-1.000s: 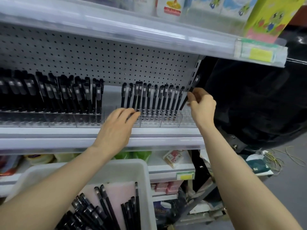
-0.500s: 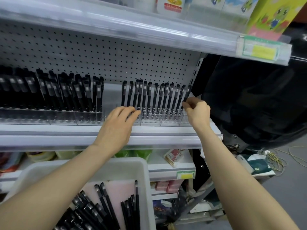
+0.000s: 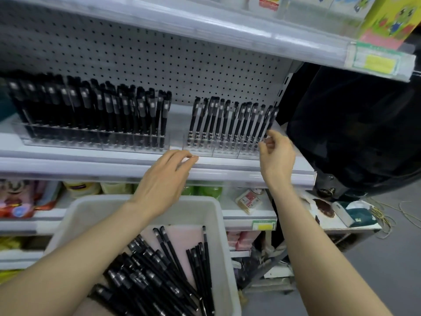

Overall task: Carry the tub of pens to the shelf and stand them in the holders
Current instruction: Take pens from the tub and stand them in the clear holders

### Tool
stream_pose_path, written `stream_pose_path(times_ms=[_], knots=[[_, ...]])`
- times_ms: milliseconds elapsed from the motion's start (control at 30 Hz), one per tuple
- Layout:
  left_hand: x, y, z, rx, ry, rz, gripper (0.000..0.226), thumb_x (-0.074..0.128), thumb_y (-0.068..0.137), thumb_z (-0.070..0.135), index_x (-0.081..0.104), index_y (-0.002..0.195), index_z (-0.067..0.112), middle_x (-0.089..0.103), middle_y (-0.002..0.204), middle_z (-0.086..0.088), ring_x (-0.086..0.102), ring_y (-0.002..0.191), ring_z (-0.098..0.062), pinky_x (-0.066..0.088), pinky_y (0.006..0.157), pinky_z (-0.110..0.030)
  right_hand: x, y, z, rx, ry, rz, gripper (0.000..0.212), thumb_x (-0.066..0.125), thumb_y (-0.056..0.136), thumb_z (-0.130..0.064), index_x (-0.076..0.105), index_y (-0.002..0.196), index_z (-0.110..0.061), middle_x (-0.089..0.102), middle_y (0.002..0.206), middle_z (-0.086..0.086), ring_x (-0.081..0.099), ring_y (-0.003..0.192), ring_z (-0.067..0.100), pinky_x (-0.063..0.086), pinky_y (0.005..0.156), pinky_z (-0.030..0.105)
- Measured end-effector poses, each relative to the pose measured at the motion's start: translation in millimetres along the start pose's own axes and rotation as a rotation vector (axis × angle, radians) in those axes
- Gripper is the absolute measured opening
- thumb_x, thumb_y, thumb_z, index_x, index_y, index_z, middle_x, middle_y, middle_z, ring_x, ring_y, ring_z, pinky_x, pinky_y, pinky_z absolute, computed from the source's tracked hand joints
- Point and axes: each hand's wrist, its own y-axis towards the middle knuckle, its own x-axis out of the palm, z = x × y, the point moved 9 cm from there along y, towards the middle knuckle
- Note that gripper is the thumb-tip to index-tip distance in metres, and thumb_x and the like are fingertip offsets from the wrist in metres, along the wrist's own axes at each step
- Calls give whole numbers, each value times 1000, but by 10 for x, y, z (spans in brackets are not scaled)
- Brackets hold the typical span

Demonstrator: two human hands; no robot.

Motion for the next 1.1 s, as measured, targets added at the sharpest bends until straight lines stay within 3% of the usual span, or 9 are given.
stream_pose_path(times_ms=[133, 200, 267, 367, 500, 733, 900, 1100], knots=[[-47, -467, -145, -21, -15, -11, 48, 73, 79, 1, 63, 126, 6, 62, 122, -12, 57, 108, -29, 54, 80, -39, 257, -642, -258, -46, 68, -90, 26, 62, 94, -15, 67, 119, -14, 67, 100, 3, 60, 88, 16, 51, 83, 33], [14, -700, -274, -47, -4, -50, 51, 73, 79, 2, 61, 128, 6, 61, 126, -13, 56, 112, -30, 52, 90, -42, 439, -989, -402, -82, 109, -174, 18, 63, 93, -14, 71, 109, -13, 69, 95, 2, 62, 84, 16, 53, 80, 35], [108, -904, -409, -72, 31, -98, 53, 73, 81, 4, 58, 132, 6, 58, 130, -14, 54, 118, -32, 46, 99, -44, 636, -1316, -518, -109, 122, -267, 13, 63, 91, -12, 73, 100, -13, 71, 90, 1, 62, 79, 14, 49, 75, 28], [221, -1124, -526, -87, 58, -156, 55, 73, 81, 6, 56, 133, 2, 57, 130, -18, 53, 118, -35, 45, 101, -46, 1016, -1744, -538, -80, 52, -476, 11, 64, 89, -13, 74, 94, -15, 72, 88, -2, 60, 76, 11, 42, 71, 20], [244, -1209, -536, -91, 57, -163, 57, 72, 79, 5, 54, 133, 0, 54, 129, -18, 49, 118, -35, 43, 103, -47, 1408, -2198, -355, 39, -36, -710, 8, 66, 88, -18, 72, 91, -15, 73, 89, 3, 65, 86, 19, 47, 75, 24], [320, -1220, -520, -142, 20, -176, 64, 73, 75, 5, 51, 135, 1, 51, 131, -19, 45, 120, -37, 38, 108, -51, 1594, -2470, -291, 18, -219, -878, 22, 74, 81, -29, 72, 89, -8, 73, 88, 8, 65, 89, 25, 51, 84, 35], [356, -1217, -547, -155, 21, -203, 64, 71, 77, 6, 49, 137, 2, 50, 133, -19, 44, 122, -37, 36, 110, -51, 1636, -2464, -215, 74, -232, -897, 25, 73, 81, -27, 73, 86, -2, 73, 86, 15, 66, 86, 28, 54, 83, 40], [340, -1200, -544, -158, 14, -173, 62, 71, 75, 4, 52, 134, 2, 52, 130, -18, 46, 118, -36, 38, 107, -50, 1635, -2494, -194, 112, -198, -958, 14, 77, 82, -28, 66, 79, -18, 70, 88, 4, 64, 94, 22, 51, 87, 32]])
